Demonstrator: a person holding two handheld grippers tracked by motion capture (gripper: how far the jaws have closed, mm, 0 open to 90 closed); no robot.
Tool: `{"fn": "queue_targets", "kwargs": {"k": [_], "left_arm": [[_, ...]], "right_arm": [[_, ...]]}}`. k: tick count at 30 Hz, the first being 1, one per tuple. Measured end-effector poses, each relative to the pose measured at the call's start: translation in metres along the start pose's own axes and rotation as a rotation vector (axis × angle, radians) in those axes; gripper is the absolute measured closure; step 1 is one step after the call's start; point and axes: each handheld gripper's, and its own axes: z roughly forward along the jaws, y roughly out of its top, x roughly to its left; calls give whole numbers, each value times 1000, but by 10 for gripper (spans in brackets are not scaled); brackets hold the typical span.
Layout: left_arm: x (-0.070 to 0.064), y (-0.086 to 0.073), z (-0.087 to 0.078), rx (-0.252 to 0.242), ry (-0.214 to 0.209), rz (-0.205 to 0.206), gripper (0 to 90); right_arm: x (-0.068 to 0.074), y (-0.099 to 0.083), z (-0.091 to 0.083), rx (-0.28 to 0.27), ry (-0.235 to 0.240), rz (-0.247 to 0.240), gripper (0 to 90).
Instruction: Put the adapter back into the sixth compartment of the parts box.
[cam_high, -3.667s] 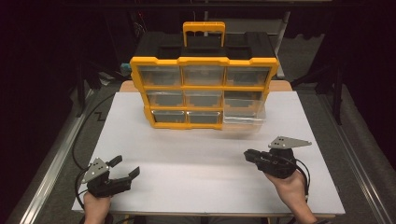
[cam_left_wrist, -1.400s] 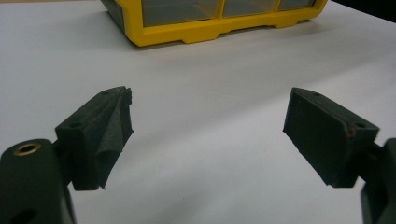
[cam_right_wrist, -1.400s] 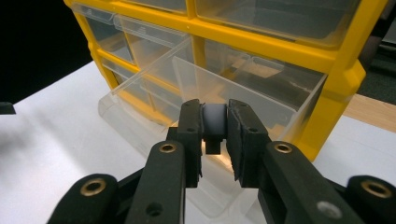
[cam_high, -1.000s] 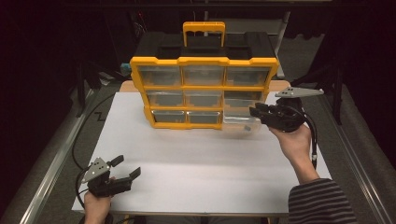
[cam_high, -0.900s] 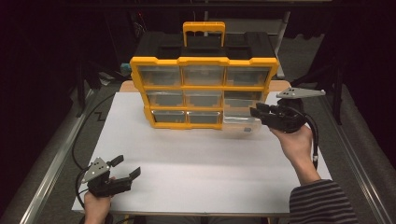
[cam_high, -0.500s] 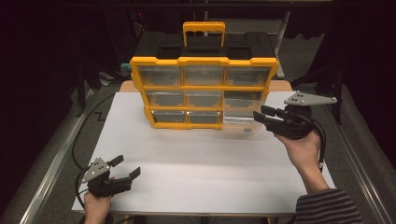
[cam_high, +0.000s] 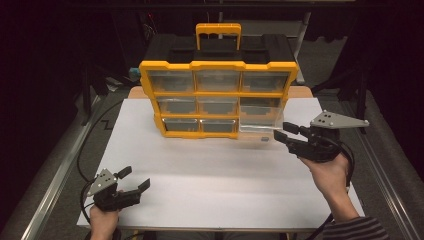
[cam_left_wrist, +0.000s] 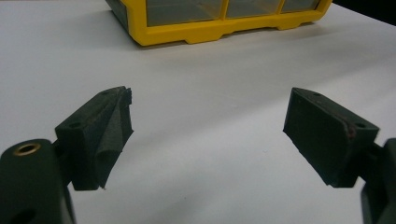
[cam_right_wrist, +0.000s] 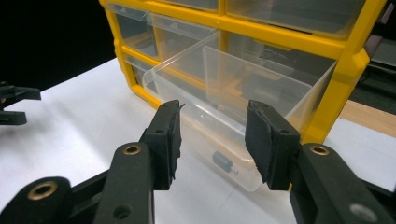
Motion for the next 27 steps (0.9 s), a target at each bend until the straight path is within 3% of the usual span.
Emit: {"fn": "queue_targets", "kwargs": {"k": [10,27], "left_arm": [[0,0,0,0,-2,-1,164],[0,0,-1,-5,3,0,165]], "right_arm": [[6,-18,-4,4,20,7,547],[6,-54,-2,18,12,29,501]]}}
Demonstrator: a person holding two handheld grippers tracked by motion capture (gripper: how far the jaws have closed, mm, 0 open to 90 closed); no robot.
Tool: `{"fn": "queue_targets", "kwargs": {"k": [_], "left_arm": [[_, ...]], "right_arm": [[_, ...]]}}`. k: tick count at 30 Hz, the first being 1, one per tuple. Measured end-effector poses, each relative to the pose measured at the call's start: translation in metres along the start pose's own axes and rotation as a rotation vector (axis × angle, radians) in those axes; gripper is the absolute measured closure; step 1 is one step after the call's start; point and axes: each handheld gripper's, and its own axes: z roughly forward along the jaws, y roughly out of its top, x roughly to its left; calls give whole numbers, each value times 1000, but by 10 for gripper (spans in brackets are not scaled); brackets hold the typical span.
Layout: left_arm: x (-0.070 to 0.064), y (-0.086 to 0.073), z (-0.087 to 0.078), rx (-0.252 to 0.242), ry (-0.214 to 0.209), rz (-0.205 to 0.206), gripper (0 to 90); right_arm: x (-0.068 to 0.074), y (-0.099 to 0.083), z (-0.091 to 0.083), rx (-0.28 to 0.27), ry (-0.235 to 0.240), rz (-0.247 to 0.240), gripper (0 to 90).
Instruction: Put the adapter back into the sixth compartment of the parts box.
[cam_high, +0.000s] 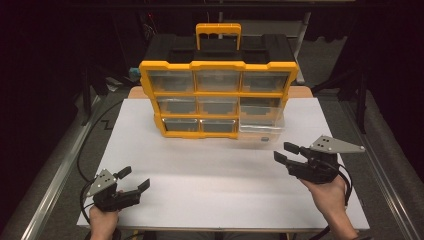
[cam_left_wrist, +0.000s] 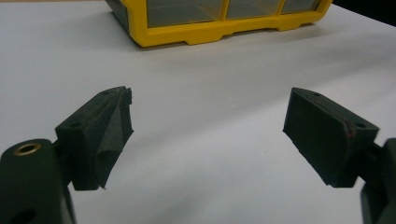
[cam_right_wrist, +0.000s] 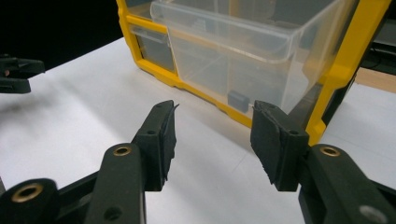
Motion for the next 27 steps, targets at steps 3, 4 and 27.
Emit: {"fn": "queue_targets", "kwargs": {"k": [3,4,27], "left_arm": [[0,0,0,0,1,2,165],[0,0,0,1,1,1,165],[-1,0,0,0,3,12,165]], "right_arm": [[-1,-7,-1,-1,-4,11,493],[-2,-9,-1,0,-7,13,489],[-23,-57,-7,-13,-75,80,377]]}}
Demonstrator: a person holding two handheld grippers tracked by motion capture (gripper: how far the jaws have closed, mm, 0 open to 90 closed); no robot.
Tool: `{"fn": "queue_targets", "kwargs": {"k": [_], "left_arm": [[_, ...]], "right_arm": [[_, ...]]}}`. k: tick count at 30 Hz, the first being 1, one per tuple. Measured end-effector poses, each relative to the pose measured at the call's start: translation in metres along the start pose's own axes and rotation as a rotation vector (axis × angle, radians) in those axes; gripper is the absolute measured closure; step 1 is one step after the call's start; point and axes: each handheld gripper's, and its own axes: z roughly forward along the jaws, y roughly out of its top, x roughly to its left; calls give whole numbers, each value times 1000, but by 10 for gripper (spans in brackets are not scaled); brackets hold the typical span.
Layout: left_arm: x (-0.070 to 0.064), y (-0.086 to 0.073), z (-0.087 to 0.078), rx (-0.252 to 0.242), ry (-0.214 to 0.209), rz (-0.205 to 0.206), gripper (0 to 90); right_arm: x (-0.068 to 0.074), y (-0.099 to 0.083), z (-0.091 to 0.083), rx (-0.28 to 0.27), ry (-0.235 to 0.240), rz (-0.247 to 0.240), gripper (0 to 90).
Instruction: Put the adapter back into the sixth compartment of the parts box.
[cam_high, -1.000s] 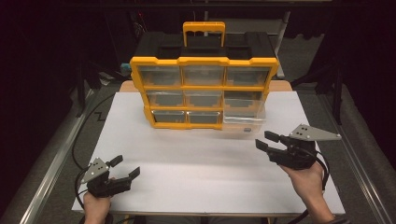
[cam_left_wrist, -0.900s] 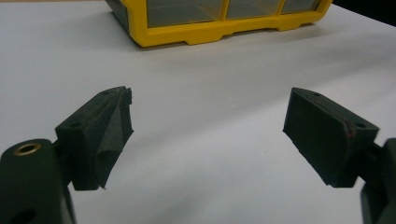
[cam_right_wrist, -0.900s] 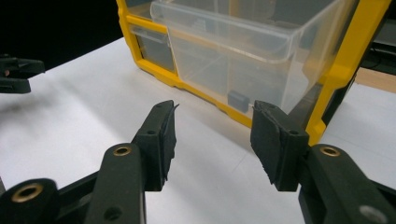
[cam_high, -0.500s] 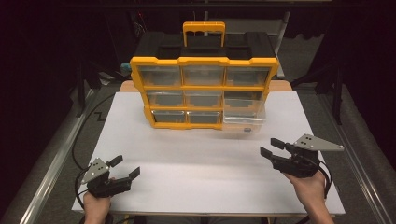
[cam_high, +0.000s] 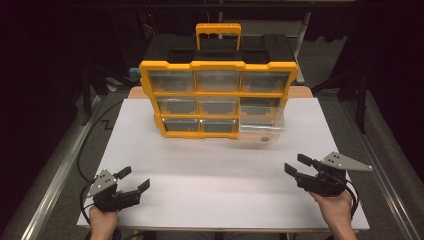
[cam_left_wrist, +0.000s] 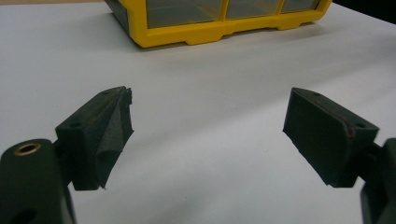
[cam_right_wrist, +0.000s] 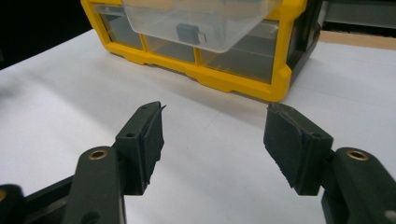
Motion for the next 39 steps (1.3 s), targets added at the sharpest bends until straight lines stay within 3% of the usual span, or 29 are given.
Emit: {"fn": "queue_targets", "kwargs": {"k": [24,31,39], "left_arm": [[1,0,0,-2,-6,-6,169],[1,0,0,-7,3,-11,164],[1,-1,-2,-12,5,-21,163]], "right_arm": [[-14,-39,-7,-36,-102,35,286],[-17,-52,-15,-83,-143,43,269],[-20,-75,-34,-138,-186,87,259]]}}
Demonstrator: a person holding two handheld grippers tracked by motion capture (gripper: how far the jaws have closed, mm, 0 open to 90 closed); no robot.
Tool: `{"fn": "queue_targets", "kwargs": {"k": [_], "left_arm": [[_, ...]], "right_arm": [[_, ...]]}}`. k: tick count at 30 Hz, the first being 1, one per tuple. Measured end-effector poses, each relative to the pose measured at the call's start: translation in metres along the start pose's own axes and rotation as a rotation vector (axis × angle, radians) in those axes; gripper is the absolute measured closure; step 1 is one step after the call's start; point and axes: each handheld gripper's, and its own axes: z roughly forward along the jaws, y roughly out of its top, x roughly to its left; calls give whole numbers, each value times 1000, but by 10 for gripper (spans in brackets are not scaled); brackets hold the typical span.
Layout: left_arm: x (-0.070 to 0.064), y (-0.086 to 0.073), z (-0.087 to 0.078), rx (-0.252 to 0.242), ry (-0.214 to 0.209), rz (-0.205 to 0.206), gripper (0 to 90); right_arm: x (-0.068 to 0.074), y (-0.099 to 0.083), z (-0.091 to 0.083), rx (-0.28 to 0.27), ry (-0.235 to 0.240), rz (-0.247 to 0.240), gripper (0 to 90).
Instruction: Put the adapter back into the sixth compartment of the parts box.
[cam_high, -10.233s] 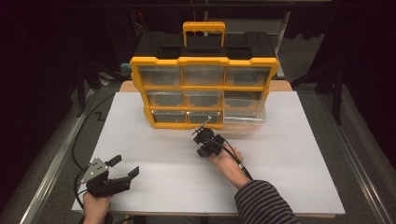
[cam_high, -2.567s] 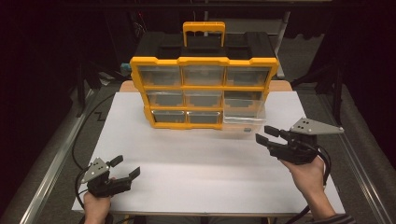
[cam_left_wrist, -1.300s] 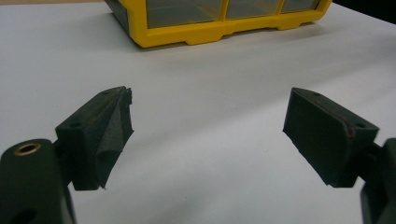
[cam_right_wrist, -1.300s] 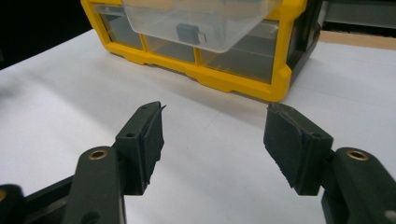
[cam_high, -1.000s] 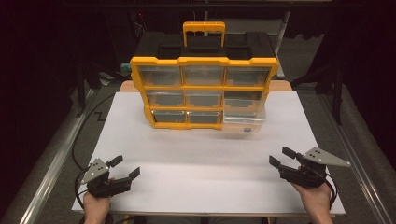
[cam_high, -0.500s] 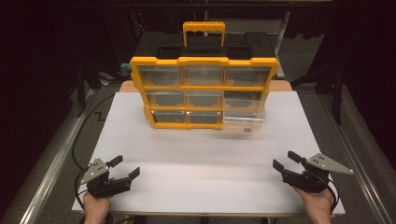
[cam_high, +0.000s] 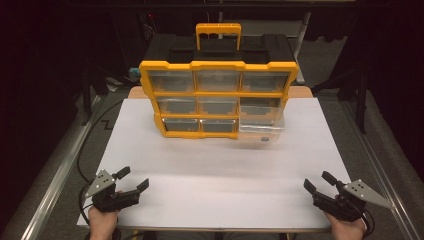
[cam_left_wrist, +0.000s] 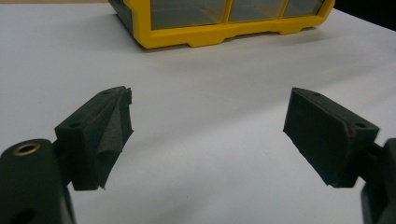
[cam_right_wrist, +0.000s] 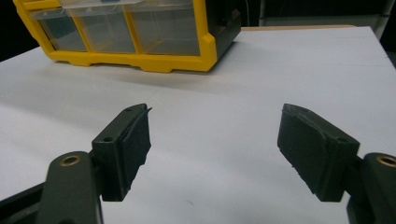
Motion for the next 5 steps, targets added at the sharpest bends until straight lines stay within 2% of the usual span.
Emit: {"fn": "queue_targets", "kwargs": {"k": [5], "left_arm": [[0,0,0,1,2,-5,163]], "right_arm": [[-2,-2,-2,5,-6,4,257]]}}
